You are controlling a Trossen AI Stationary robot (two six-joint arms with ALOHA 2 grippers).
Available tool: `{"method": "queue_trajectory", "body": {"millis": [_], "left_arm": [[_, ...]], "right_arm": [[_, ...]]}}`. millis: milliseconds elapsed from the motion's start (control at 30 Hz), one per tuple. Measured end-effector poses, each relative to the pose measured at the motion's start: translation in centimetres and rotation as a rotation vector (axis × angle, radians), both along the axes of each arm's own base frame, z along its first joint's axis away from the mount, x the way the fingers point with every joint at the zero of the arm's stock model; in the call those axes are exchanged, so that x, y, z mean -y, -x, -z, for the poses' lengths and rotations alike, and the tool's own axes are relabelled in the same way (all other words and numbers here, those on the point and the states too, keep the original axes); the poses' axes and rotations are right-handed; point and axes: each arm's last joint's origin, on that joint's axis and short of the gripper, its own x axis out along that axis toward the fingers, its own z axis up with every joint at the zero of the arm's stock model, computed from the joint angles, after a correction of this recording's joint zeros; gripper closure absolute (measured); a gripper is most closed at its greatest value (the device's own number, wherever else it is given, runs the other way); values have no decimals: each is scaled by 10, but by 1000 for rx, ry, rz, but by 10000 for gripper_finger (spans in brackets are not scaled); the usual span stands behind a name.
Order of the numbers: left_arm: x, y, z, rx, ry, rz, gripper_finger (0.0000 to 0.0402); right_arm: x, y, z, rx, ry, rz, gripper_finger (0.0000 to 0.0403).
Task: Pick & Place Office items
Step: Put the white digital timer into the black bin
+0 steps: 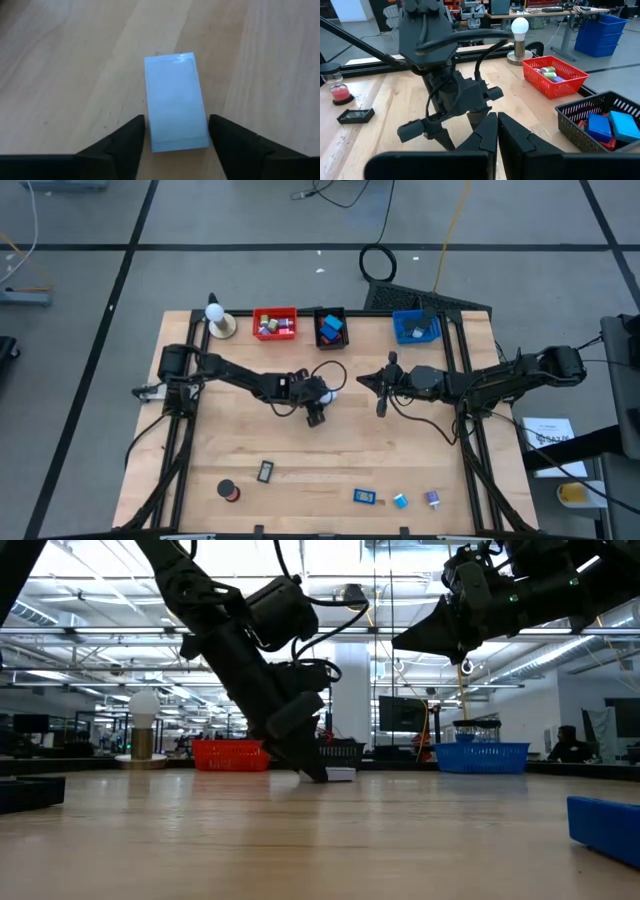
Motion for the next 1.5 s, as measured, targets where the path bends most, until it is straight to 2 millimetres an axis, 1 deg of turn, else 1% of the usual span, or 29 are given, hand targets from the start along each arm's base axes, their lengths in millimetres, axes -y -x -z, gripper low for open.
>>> {"method": "queue_trajectory", "body": {"millis": [133,200,267,333,400,433,533,600,700,767,833,867,933,1000,1167,1233,1300,1367,1433,1500], "left_arm": [[0,4,-3,-39,-13,19,135],[1,10,-11,-68,-29,45,126],[6,16,-19,-101,-74,68,125],[11,25,-28,-92,-134,85,137],[17,36,-34,-39,-155,100,163],[19,43,-34,-4,-156,110,180],[26,68,-30,112,-154,140,240],[29,85,-28,227,-152,147,280],[30,111,-20,382,-147,146,335],[29,125,-15,472,-151,142,365],[28,138,-11,547,-161,144,391],[27,144,-9,577,-167,145,395],[27,151,-8,622,-180,150,391],[26,155,-6,628,-187,152,380],[25,158,-4,617,-222,160,367],[25,159,-3,597,-228,164,367],[25,159,-1,582,-228,166,367],[25,159,-2,585,-225,164,366],[25,159,-2,586,-219,159,366],[25,159,-1,582,-212,155,366]], "right_arm": [[0,0,0,0,0,0,399],[0,0,0,1,0,0,399],[0,1,3,-5,-1,-1,399],[0,3,6,-14,-17,-3,399],[-1,3,8,-25,-33,-19,399],[-1,4,9,-39,-37,-19,399],[0,5,13,-72,-47,-10,399],[0,5,13,-71,-41,14,399],[1,4,15,-85,-46,38,399],[1,-1,14,-126,-51,41,398],[1,-9,11,-191,-68,47,395],[1,-14,9,-233,-76,51,392],[0,-26,5,-321,-82,56,381],[1,-42,-1,-391,-83,37,366],[3,-83,-1,-615,-65,-60,314],[5,-98,1,-724,-27,-83,291],[7,-114,3,-798,13,-106,267],[10,-126,7,-876,43,-128,243],[14,-140,8,-899,68,-153,218],[18,-149,9,-914,71,-186,193]]}}
